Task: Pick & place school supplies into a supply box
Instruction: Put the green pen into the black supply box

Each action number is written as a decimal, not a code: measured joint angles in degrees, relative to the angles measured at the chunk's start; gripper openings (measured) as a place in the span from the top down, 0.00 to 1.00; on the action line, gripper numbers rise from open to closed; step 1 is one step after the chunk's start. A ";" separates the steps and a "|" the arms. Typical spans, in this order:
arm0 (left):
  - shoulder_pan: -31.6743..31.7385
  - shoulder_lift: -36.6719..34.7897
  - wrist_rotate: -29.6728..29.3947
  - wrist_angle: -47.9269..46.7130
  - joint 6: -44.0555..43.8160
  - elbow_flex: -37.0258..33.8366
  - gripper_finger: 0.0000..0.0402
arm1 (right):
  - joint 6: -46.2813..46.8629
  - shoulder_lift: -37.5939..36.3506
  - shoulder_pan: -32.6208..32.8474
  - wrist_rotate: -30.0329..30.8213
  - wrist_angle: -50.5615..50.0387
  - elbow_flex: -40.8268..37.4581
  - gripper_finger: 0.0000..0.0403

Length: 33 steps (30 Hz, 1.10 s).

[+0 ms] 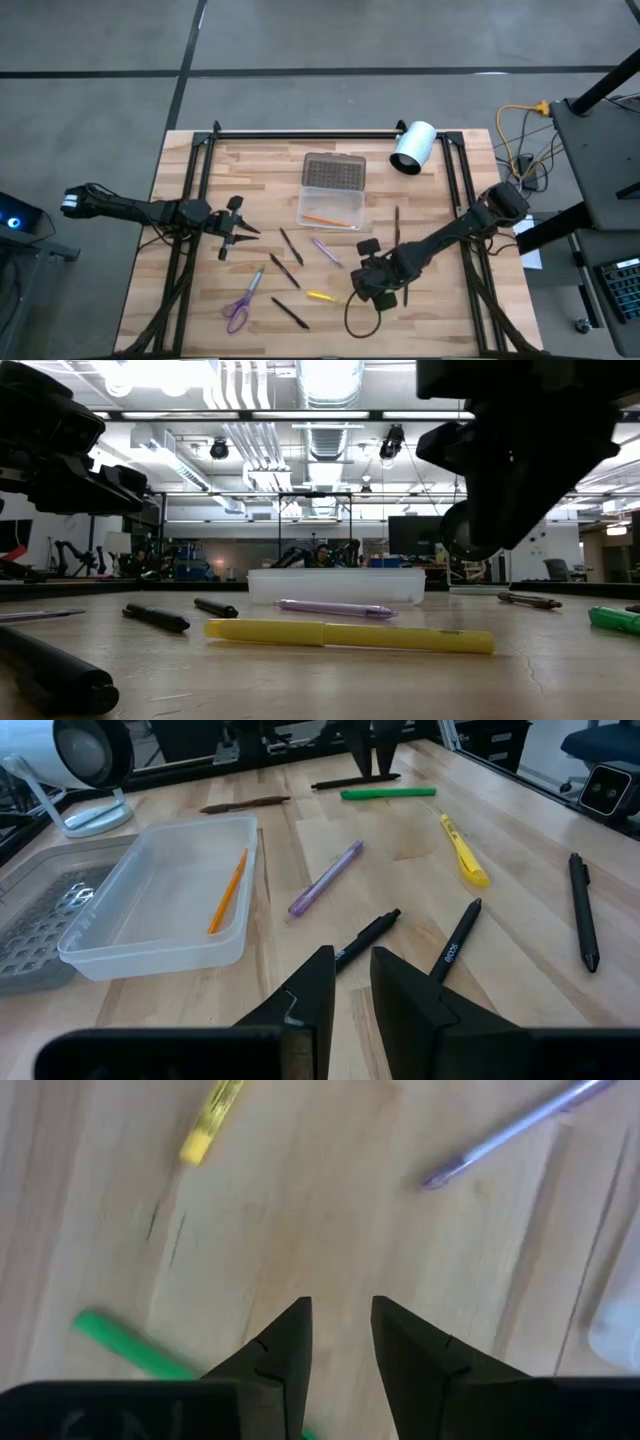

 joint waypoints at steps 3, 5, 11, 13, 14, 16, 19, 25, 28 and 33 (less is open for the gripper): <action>0.01 0.00 0.00 0.02 0.00 0.01 0.87 | -2.68 0.00 1.01 -2.24 -1.42 -0.02 0.77; -0.01 -0.02 0.02 0.00 0.00 -0.01 0.87 | -4.29 0.00 1.67 -4.03 -2.43 -0.02 0.77; 0.01 -0.02 0.00 0.01 0.00 -0.01 0.87 | -5.76 -0.04 4.07 -4.80 -4.15 -0.50 0.79; 0.01 -0.02 0.00 0.00 0.00 -0.01 0.87 | -8.07 -0.04 4.99 -5.64 -4.17 -0.58 0.80; -0.01 0.00 0.00 0.00 0.00 -0.01 0.87 | -9.20 -0.04 5.44 -5.89 -4.16 -0.61 0.80; 0.01 0.00 0.00 0.02 0.00 -0.01 0.87 | -11.34 -0.04 6.38 -5.95 -4.14 -0.73 0.80; 0.00 -0.01 0.01 0.01 0.00 -0.01 0.87 | -14.63 -0.04 7.35 -5.97 -4.13 -1.10 0.80; 0.01 -0.02 0.00 0.01 0.00 -0.01 0.87 | -17.80 -0.04 7.87 -5.86 -3.98 -1.83 0.79; 0.01 -0.02 0.00 0.02 0.00 0.00 0.87 | -17.84 -0.04 7.83 -5.76 -3.60 -2.39 0.79; 0.01 -0.02 0.02 0.00 0.00 0.01 0.87 | -18.08 -0.04 7.83 -5.73 -3.05 -3.23 0.80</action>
